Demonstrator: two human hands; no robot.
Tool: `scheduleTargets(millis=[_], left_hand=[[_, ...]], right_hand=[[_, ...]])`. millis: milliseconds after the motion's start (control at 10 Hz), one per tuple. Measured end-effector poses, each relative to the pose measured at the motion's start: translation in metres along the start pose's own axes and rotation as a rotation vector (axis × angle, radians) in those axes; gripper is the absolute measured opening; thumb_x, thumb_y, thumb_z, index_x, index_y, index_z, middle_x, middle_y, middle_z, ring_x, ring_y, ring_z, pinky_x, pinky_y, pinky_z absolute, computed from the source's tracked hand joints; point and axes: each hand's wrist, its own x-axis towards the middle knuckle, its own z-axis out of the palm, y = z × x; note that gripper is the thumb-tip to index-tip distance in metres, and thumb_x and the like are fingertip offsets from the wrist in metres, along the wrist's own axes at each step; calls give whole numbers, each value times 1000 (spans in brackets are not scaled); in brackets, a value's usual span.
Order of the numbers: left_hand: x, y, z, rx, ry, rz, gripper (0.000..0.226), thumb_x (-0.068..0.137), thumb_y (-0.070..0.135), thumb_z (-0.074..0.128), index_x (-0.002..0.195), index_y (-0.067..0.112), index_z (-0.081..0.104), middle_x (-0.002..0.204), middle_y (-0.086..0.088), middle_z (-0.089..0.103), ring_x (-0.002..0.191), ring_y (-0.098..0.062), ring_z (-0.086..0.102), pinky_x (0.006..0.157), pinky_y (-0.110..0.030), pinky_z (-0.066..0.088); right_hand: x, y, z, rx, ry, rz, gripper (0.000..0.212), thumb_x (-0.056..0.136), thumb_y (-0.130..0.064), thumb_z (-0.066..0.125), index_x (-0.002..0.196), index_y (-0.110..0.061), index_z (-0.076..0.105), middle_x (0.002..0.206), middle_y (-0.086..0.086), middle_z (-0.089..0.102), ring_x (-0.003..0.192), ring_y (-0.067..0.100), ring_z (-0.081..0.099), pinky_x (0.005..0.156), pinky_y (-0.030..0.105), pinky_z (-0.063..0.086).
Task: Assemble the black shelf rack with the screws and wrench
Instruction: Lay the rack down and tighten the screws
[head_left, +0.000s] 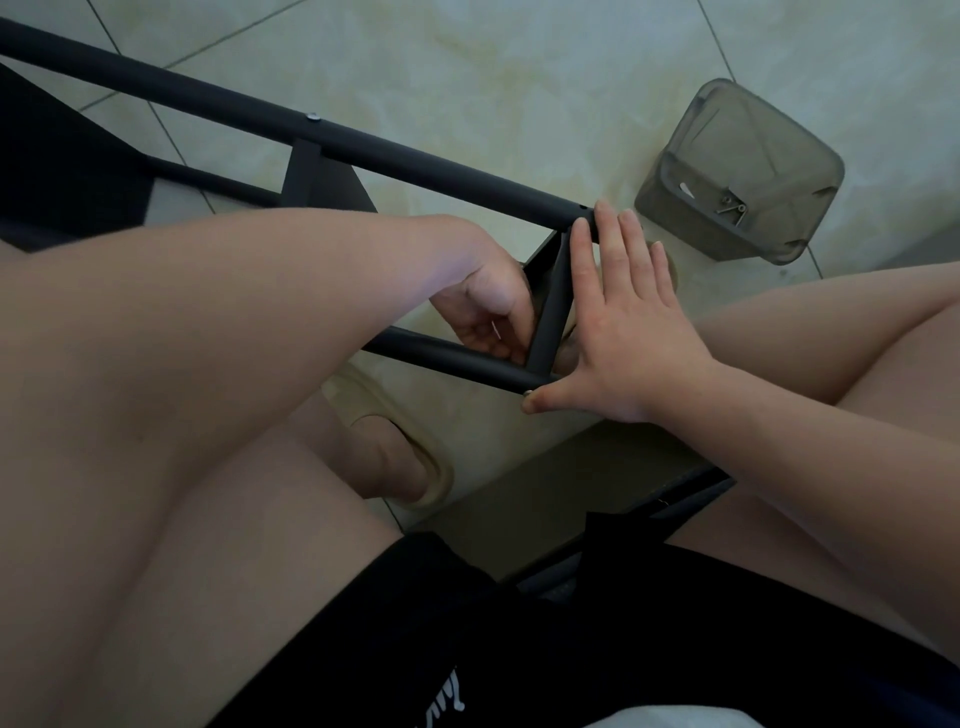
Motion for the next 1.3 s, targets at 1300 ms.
scheduleTargets(millis=[1300], left_hand=[[4, -3, 6, -144, -26, 51, 23, 91, -11, 53, 101, 3, 67, 97, -12, 68, 81, -17, 67, 74, -24, 58]], right_hand=[[-2, -1, 2, -4, 6, -4, 159, 57, -90, 66, 155, -6, -27, 161, 16, -35, 150, 33, -32, 125, 51, -8]])
